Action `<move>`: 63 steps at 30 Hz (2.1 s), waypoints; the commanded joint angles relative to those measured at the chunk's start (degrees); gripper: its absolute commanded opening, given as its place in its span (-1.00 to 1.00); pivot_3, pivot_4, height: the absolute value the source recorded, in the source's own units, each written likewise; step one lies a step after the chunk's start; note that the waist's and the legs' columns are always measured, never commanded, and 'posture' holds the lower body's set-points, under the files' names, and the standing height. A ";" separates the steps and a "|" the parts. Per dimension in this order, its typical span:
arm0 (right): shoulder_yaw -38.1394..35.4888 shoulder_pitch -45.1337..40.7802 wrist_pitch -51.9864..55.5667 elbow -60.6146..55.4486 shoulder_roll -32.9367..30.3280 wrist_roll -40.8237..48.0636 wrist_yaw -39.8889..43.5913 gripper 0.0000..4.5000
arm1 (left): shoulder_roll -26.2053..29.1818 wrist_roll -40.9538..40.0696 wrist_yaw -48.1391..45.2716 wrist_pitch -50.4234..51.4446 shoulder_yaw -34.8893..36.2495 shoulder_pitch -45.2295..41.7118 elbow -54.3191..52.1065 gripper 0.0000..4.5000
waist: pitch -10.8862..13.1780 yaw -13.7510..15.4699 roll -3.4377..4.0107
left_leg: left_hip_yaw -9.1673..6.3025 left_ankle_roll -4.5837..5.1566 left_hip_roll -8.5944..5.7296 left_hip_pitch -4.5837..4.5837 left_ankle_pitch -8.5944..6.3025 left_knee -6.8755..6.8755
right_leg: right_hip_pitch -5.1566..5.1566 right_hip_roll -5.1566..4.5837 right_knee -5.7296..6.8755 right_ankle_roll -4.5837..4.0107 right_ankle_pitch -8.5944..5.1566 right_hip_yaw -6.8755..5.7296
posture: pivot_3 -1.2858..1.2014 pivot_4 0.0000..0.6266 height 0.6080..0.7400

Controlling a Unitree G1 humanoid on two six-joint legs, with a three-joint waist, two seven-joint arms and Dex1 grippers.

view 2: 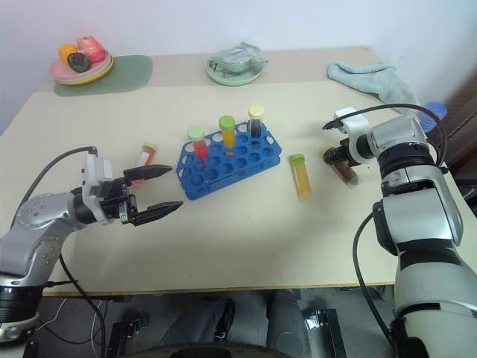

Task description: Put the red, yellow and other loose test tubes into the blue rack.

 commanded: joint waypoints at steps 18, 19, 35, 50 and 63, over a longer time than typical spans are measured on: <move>-24.18 35.39 -12.25 -71.05 24.98 23.91 -12.06 -0.65 | -4.19 2.56 3.53 -4.71 1.34 0.24 4.08 0.95 | -0.02 -0.02 0.00 | 0.17 -0.11 0.16 0.04 0.03 0.13 | -0.02 0.20 0.09 0.00 0.25 0.13 | 0.03 -0.52 1.00; -23.44 35.68 -16.36 -69.58 27.43 22.82 -13.71 -0.65 | -4.38 2.43 3.72 -4.57 1.44 0.01 4.12 0.95 | -0.02 -0.06 0.00 | 0.18 -0.15 0.16 0.09 0.05 0.13 | 0.01 0.24 0.10 -0.02 0.30 0.14 | 0.03 -0.52 1.00; -23.94 29.63 -55.16 -38.99 34.39 17.84 -21.40 -0.65 | -3.03 1.56 6.80 -1.73 3.80 0.67 0.36 0.95 | -0.02 -1.59 0.01 | 0.22 -0.67 0.69 0.18 0.36 0.00 | -0.10 0.92 0.10 -0.49 0.68 0.27 | 0.03 -0.52 1.00; -23.82 25.88 -63.12 -25.00 37.97 19.25 -19.82 -0.65 | -1.39 0.38 8.02 1.11 5.22 2.29 -3.47 0.95 | -0.02 -1.86 0.02 | 0.57 -1.00 1.09 0.24 0.55 -0.04 | -0.33 1.41 0.26 -0.87 1.00 0.80 | 0.03 -0.52 1.00; -24.40 23.63 -69.46 -15.17 36.99 18.11 -20.07 -0.65 | -1.54 -0.90 8.37 2.73 5.00 3.44 -5.84 0.95 | -0.02 -1.88 0.02 | 0.90 -1.12 1.43 0.23 0.53 -0.06 | -0.51 1.75 0.26 -1.07 1.15 1.05 | 0.03 -0.52 1.00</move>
